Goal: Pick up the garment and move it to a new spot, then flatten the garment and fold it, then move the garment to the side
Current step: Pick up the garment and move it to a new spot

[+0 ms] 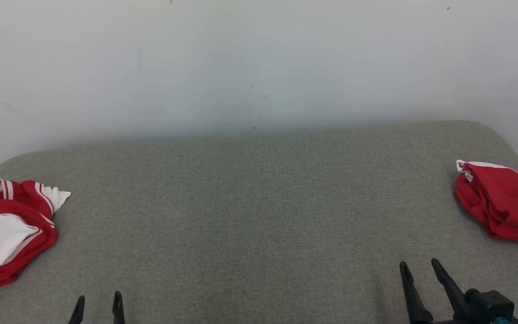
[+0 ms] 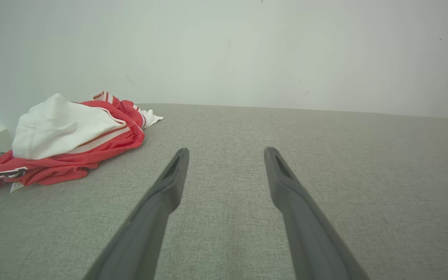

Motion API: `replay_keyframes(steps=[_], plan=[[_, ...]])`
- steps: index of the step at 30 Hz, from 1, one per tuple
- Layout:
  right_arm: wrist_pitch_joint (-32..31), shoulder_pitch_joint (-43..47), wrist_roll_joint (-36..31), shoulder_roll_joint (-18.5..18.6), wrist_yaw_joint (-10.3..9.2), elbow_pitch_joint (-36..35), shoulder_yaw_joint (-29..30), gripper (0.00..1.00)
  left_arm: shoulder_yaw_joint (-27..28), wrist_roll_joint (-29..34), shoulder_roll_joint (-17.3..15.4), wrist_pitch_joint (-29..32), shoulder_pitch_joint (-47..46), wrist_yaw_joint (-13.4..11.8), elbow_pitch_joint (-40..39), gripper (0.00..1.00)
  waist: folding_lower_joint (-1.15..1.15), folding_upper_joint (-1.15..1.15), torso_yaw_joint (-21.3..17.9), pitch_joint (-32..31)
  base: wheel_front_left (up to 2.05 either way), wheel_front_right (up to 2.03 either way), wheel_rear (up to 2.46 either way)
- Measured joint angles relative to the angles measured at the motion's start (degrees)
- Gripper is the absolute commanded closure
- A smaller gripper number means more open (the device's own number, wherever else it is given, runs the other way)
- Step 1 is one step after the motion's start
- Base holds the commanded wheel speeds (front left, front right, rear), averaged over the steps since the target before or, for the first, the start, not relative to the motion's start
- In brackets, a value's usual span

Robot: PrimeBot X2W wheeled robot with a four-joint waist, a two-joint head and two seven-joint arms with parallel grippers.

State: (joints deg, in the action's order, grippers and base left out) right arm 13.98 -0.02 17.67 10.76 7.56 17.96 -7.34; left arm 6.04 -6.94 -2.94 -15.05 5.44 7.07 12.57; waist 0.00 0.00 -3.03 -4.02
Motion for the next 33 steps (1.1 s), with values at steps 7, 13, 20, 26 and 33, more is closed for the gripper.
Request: replay_keyframes(steps=[7, 13, 20, 26, 33], plan=[[0.14, 0.03, 0.04, -0.12, 0.0, 0.48, -0.1, 0.0, -0.15, -0.14, 0.0, 0.0, -0.15, 0.05, 0.15, 0.0, 0.0, 0.0, -0.07, -0.22, 0.0, 0.0, 0.0], [0.1, 0.04, 0.32, -0.4, 0.0, 0.56, -0.3, 0.0, -0.11, -0.31, 0.0, 0.0, -0.16, 0.07, 0.13, 0.0, 0.0, 0.0, 0.09, -0.48, 0.0, 0.0, 0.0], [0.13, 0.93, 0.46, -0.52, 0.0, 0.87, 0.4, 0.0, -0.31, -0.38, 0.02, -0.01, -0.19, 0.07, 0.67, 0.0, 0.0, 0.0, 2.77, -0.8, 0.0, 0.0, 0.0], [0.19, 1.06, 0.6, -0.93, 0.0, 0.9, -0.1, 0.0, 0.2, 0.3, 0.02, 0.0, -0.16, 0.09, 0.73, 0.0, 0.0, 0.0, 6.52, -1.06, 0.0, 0.0, 0.0], [0.36, 1.16, 0.98, -1.91, 0.0, 1.38, -0.97, 0.0, 1.42, 0.79, -0.02, 0.0, 0.24, 0.12, 0.74, 0.0, 0.0, 0.0, 11.76, -1.4, 0.0, 0.0, 0.0]])
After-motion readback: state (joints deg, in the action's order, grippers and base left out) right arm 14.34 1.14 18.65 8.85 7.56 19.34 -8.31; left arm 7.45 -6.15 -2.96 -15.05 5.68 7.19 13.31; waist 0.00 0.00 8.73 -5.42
